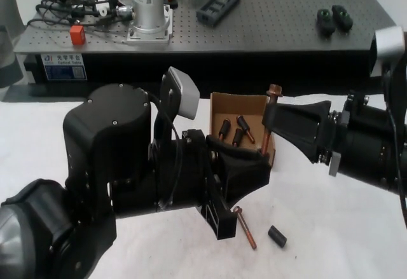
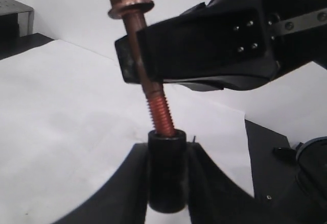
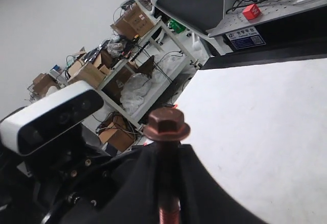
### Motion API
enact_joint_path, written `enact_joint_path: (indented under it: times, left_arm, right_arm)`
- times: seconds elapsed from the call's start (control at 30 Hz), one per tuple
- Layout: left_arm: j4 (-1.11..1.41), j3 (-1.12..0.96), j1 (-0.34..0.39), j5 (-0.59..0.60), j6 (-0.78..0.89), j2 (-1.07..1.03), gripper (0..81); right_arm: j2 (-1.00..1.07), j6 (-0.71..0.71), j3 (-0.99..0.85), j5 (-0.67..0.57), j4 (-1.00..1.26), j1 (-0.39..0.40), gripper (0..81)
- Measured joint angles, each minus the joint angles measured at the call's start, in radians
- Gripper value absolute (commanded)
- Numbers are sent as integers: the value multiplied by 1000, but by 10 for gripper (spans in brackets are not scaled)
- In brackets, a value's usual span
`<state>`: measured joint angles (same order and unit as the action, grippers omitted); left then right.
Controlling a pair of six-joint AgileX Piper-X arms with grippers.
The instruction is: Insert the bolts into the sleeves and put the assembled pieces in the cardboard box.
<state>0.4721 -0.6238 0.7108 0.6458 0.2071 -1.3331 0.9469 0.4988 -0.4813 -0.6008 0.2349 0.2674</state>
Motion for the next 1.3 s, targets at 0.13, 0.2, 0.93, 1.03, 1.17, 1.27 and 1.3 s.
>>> enact_joint_path:
  times: [0.13, 0.2, 0.93, 1.03, 1.17, 1.27, 1.3]
  left_arm:
    - [-4, 2, 0, 10, 26, 0, 7]
    - [-4, 4, 0, 11, 34, 0, 7]
    - [3, 4, -38, -229, 84, 0, 7]
    - [-5, -3, -59, -268, 95, 0, 7]
    - [-89, -95, -107, -316, 100, -64, 7]
    - [-188, -230, -142, -352, 99, -169, 7]
    - [-196, -230, -144, -355, 99, -176, 7]
  right_arm:
    - [0, -71, 0, -17, -14, 0, 4]
    - [0, -113, 0, -26, -24, 0, 50]
    - [185, -237, -121, 120, -88, -126, 312]
    - [294, -303, -258, 182, -180, -133, 312]
    - [488, -378, -399, 225, -285, -133, 312]
    - [510, -414, -424, 277, -351, -140, 314]
    - [504, -479, -429, 325, -398, -139, 314]
